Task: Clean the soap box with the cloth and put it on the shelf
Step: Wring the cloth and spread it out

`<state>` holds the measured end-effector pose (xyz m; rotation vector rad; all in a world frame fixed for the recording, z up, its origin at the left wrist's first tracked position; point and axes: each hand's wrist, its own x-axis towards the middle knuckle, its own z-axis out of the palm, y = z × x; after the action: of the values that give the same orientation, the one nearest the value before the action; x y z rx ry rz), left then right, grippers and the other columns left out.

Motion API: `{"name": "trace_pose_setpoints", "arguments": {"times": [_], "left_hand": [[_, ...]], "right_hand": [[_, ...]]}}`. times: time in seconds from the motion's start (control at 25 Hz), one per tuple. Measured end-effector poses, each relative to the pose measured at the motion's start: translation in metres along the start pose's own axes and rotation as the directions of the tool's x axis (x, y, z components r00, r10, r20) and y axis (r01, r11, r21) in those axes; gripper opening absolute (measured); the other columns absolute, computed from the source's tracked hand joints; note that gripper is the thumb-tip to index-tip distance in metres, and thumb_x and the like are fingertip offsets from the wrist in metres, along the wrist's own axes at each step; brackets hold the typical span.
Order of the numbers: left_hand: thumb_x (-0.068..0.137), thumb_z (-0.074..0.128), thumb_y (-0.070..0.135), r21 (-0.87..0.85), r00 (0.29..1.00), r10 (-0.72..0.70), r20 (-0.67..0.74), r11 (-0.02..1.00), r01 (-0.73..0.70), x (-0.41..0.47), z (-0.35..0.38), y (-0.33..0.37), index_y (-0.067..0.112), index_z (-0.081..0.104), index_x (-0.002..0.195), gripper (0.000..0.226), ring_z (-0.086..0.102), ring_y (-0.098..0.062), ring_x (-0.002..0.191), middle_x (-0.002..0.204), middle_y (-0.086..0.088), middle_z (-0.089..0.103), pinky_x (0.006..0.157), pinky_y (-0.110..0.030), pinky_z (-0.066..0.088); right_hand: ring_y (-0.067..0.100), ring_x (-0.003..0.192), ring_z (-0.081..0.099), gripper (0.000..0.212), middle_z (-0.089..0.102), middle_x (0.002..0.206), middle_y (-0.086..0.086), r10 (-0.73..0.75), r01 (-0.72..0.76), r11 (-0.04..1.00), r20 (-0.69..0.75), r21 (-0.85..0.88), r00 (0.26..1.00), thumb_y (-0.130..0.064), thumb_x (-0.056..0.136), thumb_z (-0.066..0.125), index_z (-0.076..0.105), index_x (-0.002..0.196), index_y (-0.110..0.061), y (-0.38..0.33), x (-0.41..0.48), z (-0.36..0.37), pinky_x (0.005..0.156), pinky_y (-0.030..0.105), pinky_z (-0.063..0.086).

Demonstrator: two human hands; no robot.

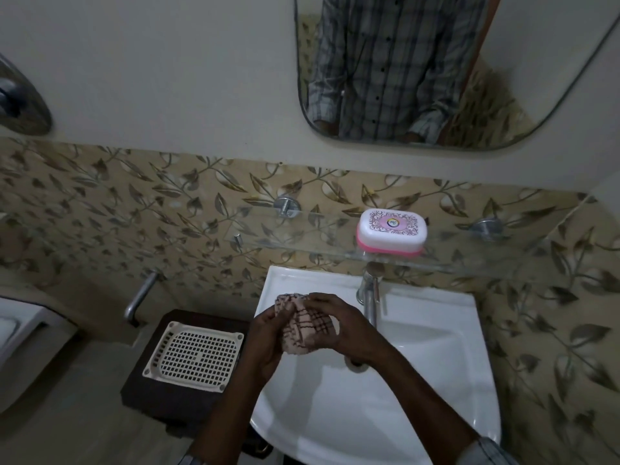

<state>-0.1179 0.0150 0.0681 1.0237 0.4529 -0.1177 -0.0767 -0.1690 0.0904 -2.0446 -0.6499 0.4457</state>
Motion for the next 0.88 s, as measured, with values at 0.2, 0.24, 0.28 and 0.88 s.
{"name": "trace_pose_setpoints", "arguments": {"times": [0.2, 0.24, 0.28, 0.88], "left_hand": [[0.097, 0.056, 0.033, 0.238, 0.996, 0.086, -0.031, 0.968, -0.076, -0.011, 0.028, 0.001, 0.013, 0.077, 0.108, 0.031, 0.07, -0.03, 0.091, 0.104, -0.022, 0.075, 0.077, -0.042, 0.051], [0.096, 0.057, 0.034, 0.272, 0.995, 0.097, -0.027, 0.958, -0.086, -0.012, 0.032, 0.001, 0.014, 0.078, 0.105, 0.031, 0.07, -0.025, 0.085, 0.099, -0.019, 0.076, 0.071, -0.036, 0.052], [0.095, 0.057, 0.036, 0.299, 0.995, 0.1, -0.017, 0.95, -0.091, -0.014, 0.034, 0.002, 0.015, 0.079, 0.103, 0.031, 0.072, -0.022, 0.081, 0.096, -0.016, 0.077, 0.066, -0.032, 0.054], [0.095, 0.061, 0.006, 0.271, 0.973, -0.082, -0.216, 0.952, 0.141, 0.01, -0.065, 0.055, -0.007, 0.067, 0.108, 0.02, 0.073, -0.021, 0.068, 0.083, -0.014, 0.076, 0.064, -0.035, 0.062]], "right_hand": [[0.012, 0.103, 0.069, 0.04, 0.073, 0.107, -0.004, 0.345, -0.156, 0.805, -0.237, 0.573, 0.908, -0.049, 0.076, 0.077, 0.067, 0.101, -0.02, -0.004, 0.001, 0.023, 0.095, 0.043, 0.055], [0.02, 0.1, 0.071, 0.043, 0.075, 0.104, 0.004, 0.428, -0.176, 0.691, -0.2, 0.701, 0.881, -0.05, 0.072, 0.079, 0.068, 0.099, -0.02, -0.002, 0.002, 0.024, 0.094, 0.048, 0.056], [0.024, 0.097, 0.073, 0.04, 0.076, 0.101, 0.007, 0.465, -0.185, 0.622, -0.17, 0.761, 0.869, -0.049, 0.07, 0.081, 0.07, 0.098, -0.021, 0.001, 0.003, 0.023, 0.091, 0.049, 0.058], [0.032, 0.08, 0.073, 0.013, 0.074, 0.094, 0.021, 0.626, -0.307, 0.469, -0.067, 0.828, 0.777, -0.003, 0.092, 0.066, 0.064, 0.103, 0.004, 0.024, 0.015, 0.004, 0.068, 0.041, 0.062]]}}
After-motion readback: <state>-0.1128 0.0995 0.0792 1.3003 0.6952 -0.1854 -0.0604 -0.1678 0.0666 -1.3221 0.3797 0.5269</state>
